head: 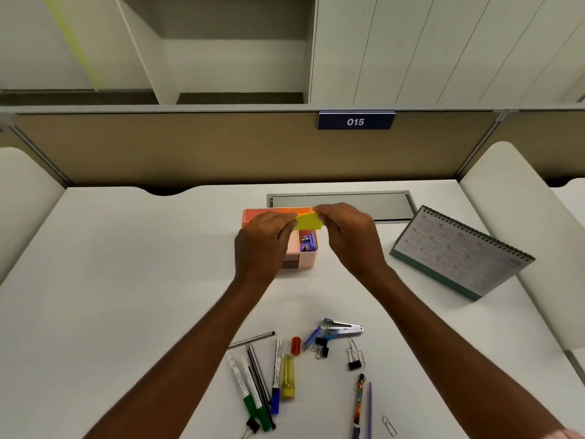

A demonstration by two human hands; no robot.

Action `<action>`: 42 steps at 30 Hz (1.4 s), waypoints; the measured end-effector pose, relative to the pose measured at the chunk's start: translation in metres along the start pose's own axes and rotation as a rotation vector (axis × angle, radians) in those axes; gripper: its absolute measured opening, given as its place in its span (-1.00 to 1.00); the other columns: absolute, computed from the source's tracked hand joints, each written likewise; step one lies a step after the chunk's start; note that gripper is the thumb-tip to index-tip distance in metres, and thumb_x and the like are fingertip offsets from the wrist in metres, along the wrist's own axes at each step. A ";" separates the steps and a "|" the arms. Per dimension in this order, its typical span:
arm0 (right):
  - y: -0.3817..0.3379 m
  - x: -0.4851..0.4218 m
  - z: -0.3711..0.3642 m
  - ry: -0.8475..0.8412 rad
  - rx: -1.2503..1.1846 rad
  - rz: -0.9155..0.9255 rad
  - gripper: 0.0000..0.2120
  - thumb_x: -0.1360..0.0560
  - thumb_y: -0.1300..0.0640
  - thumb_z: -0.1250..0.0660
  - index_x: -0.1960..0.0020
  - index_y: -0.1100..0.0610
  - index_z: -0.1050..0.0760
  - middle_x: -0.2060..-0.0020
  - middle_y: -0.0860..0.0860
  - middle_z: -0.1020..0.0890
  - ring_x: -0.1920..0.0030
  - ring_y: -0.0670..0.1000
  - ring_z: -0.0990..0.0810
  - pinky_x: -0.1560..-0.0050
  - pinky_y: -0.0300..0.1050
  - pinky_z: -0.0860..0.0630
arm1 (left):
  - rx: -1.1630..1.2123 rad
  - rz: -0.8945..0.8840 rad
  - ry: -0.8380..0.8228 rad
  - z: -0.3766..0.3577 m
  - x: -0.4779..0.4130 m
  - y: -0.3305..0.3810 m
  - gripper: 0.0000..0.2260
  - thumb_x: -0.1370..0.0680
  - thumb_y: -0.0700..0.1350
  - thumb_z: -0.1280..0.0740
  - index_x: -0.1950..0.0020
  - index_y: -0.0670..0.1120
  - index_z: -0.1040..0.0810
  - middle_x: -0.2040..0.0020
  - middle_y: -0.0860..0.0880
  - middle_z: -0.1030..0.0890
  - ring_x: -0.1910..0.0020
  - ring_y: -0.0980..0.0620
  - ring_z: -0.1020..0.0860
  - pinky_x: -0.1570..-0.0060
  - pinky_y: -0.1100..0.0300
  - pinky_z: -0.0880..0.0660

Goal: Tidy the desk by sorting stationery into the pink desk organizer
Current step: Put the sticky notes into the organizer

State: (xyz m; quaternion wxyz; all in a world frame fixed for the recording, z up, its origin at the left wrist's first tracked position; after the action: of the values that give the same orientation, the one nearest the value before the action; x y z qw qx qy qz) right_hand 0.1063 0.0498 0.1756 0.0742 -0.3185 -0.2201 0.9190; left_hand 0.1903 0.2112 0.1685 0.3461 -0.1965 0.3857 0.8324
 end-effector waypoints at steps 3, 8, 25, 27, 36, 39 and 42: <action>0.011 -0.031 -0.014 0.020 0.045 -0.003 -0.76 -0.62 0.11 -0.28 -0.15 0.14 -0.68 -0.02 0.06 -0.74 0.02 0.07 -0.69 0.03 0.02 -0.63 | -0.068 -0.016 0.015 -0.009 -0.032 -0.011 -0.86 -0.60 -0.07 -0.42 -0.10 -0.04 -0.74 0.01 0.01 -0.75 0.08 -0.01 -0.69 0.14 0.09 -0.62; 0.027 -0.059 -0.037 0.032 0.116 -0.037 -0.84 -0.59 0.18 -0.38 -0.12 0.14 -0.69 0.02 0.06 -0.70 0.05 0.07 -0.64 0.16 -0.11 -0.58 | -0.135 0.000 -0.007 -0.030 -0.060 -0.032 -0.83 -0.59 -0.06 -0.43 -0.09 -0.08 -0.75 0.04 -0.03 -0.75 0.13 -0.02 -0.69 0.18 0.09 -0.63; 0.074 -0.051 -0.117 -0.284 0.257 -0.075 -0.83 -0.56 -0.02 -0.40 -0.07 0.03 -0.69 0.09 0.03 -0.72 0.04 0.07 -0.60 0.22 -0.13 -0.41 | -0.206 0.148 -0.430 -0.109 -0.049 -0.089 -0.73 -0.65 -0.01 -0.32 -0.30 -0.05 -0.66 -0.16 -0.13 -0.70 -0.03 -0.16 -0.66 -0.07 0.01 -0.61; 0.075 -0.049 -0.125 -0.330 0.276 -0.059 -0.80 -0.55 -0.05 -0.42 -0.08 0.04 -0.68 0.08 0.04 -0.72 0.03 0.07 -0.60 0.22 -0.12 -0.44 | -0.217 0.189 -0.468 -0.115 -0.045 -0.094 -0.71 -0.66 0.01 -0.31 -0.32 -0.04 -0.64 -0.18 -0.11 -0.69 -0.04 -0.13 -0.66 -0.10 0.06 -0.59; 0.084 -0.048 -0.141 -0.453 0.356 -0.026 -0.76 -0.53 -0.06 -0.45 -0.09 0.06 -0.66 0.04 0.04 -0.72 -0.01 0.07 -0.58 0.18 -0.12 -0.43 | -0.241 0.174 -0.515 -0.127 -0.038 -0.093 -0.75 -0.67 -0.02 -0.29 -0.30 -0.02 -0.65 -0.20 -0.10 -0.68 -0.10 -0.14 -0.65 -0.13 0.08 -0.56; 0.084 -0.047 -0.146 -0.491 0.365 -0.013 -0.72 -0.53 -0.10 -0.44 -0.10 0.08 -0.66 0.03 0.06 -0.71 -0.02 0.07 -0.60 0.13 -0.09 -0.48 | -0.214 0.202 -0.523 -0.128 -0.035 -0.095 -0.74 -0.66 0.00 -0.31 -0.30 -0.03 -0.64 -0.22 -0.10 -0.67 -0.11 -0.15 -0.65 -0.15 0.06 -0.57; 0.083 -0.048 -0.147 -0.497 0.372 -0.014 -0.69 -0.53 -0.11 -0.44 -0.10 0.10 -0.65 0.01 0.08 -0.71 -0.03 0.08 -0.60 0.09 -0.06 -0.53 | -0.203 0.209 -0.524 -0.128 -0.034 -0.096 -0.74 -0.65 -0.01 -0.32 -0.30 -0.03 -0.64 -0.23 -0.09 -0.67 -0.11 -0.14 -0.65 -0.14 0.06 -0.57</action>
State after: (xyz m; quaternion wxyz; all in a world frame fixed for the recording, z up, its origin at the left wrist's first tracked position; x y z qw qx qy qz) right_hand 0.2348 0.0148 0.0615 0.0812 -0.0633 -0.0618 0.9928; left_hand 0.2909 0.1413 0.0603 0.3250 0.0321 0.2163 0.9201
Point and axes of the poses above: each hand's wrist, its own x-axis away from the middle knuckle, its own z-axis out of the back of the hand, y = z × x, the point moved 9 cm from there along -x, towards the middle knuckle
